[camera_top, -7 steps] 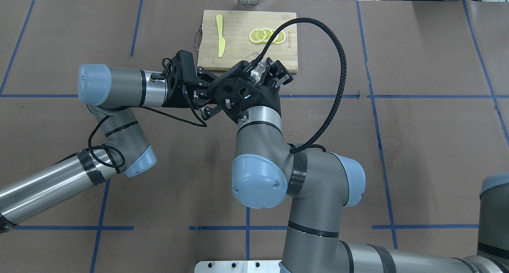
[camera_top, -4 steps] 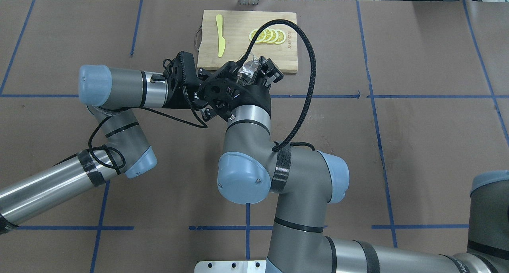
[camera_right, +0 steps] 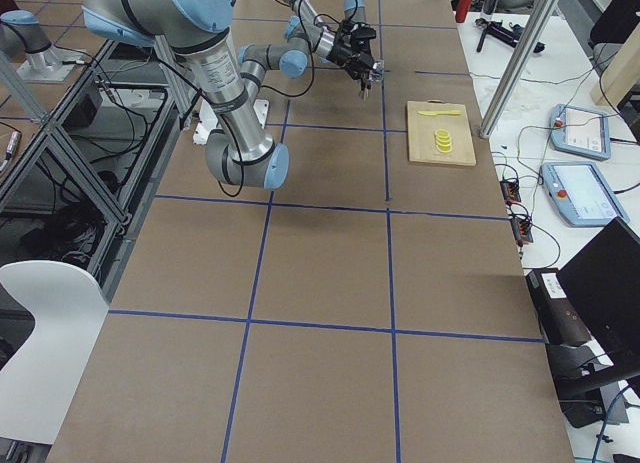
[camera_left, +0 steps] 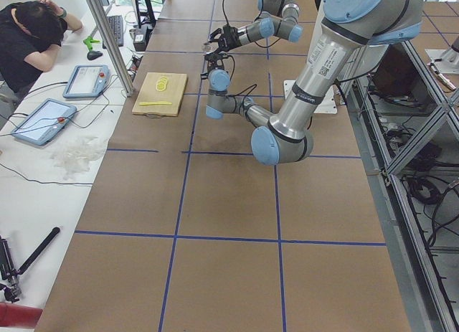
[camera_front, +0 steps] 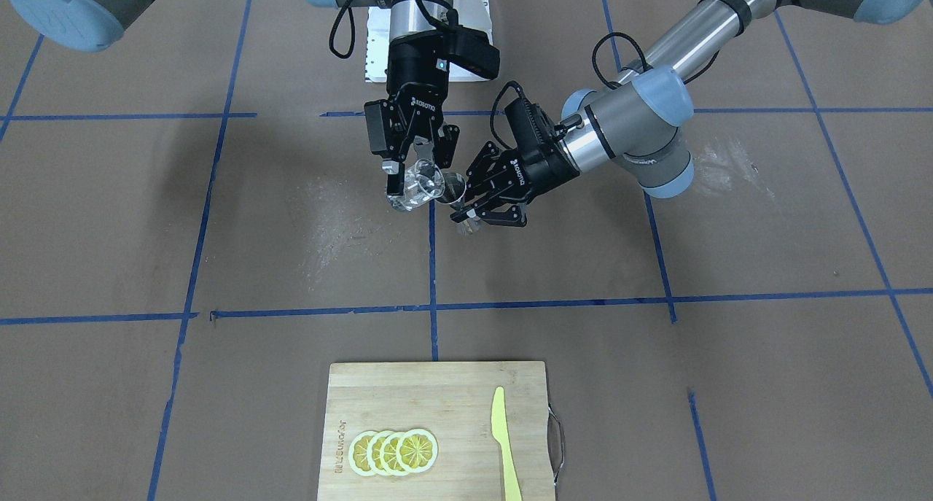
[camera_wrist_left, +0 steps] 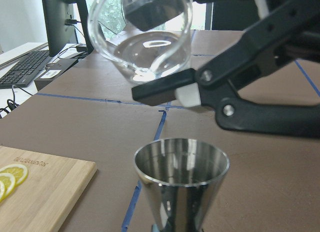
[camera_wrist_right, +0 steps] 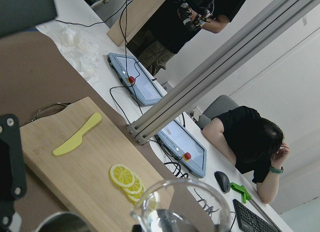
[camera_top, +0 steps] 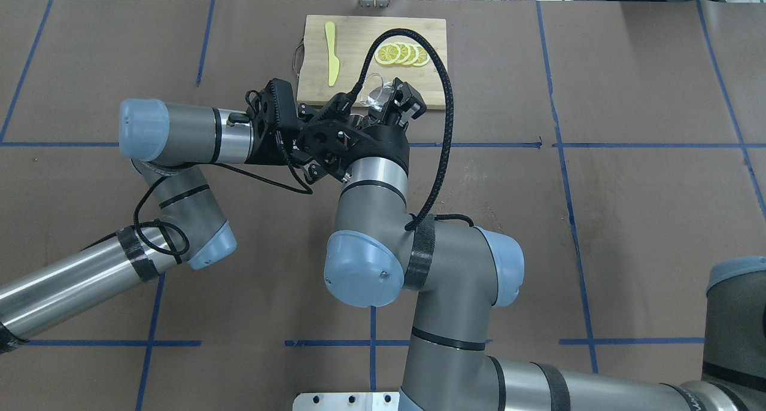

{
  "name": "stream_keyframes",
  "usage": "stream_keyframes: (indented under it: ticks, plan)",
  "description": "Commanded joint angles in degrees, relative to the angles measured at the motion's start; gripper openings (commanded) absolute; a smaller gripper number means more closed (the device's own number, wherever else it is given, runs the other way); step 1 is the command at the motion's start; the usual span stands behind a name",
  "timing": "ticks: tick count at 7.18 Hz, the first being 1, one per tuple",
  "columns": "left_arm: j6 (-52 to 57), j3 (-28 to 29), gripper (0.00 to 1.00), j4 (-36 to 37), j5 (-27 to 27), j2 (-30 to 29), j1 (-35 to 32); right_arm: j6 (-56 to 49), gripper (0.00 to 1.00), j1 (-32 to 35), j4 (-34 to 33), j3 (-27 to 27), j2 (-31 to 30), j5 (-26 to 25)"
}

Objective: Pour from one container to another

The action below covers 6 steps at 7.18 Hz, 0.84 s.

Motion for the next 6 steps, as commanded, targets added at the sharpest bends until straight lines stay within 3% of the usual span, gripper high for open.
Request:
stream_keyframes:
  ticks: [1,6]
  plan:
    - [0.0,-0.09,0.0,0.0,0.09,0.0,0.01,-1.49,0.0,-0.42,-3.54,0.04,0.78,-1.34]
    - [-0.09,-0.09,0.0,0.0,0.0,0.0,0.1,-9.76,0.0,-1.47,-6.55,-0.32,1.58,-4.6]
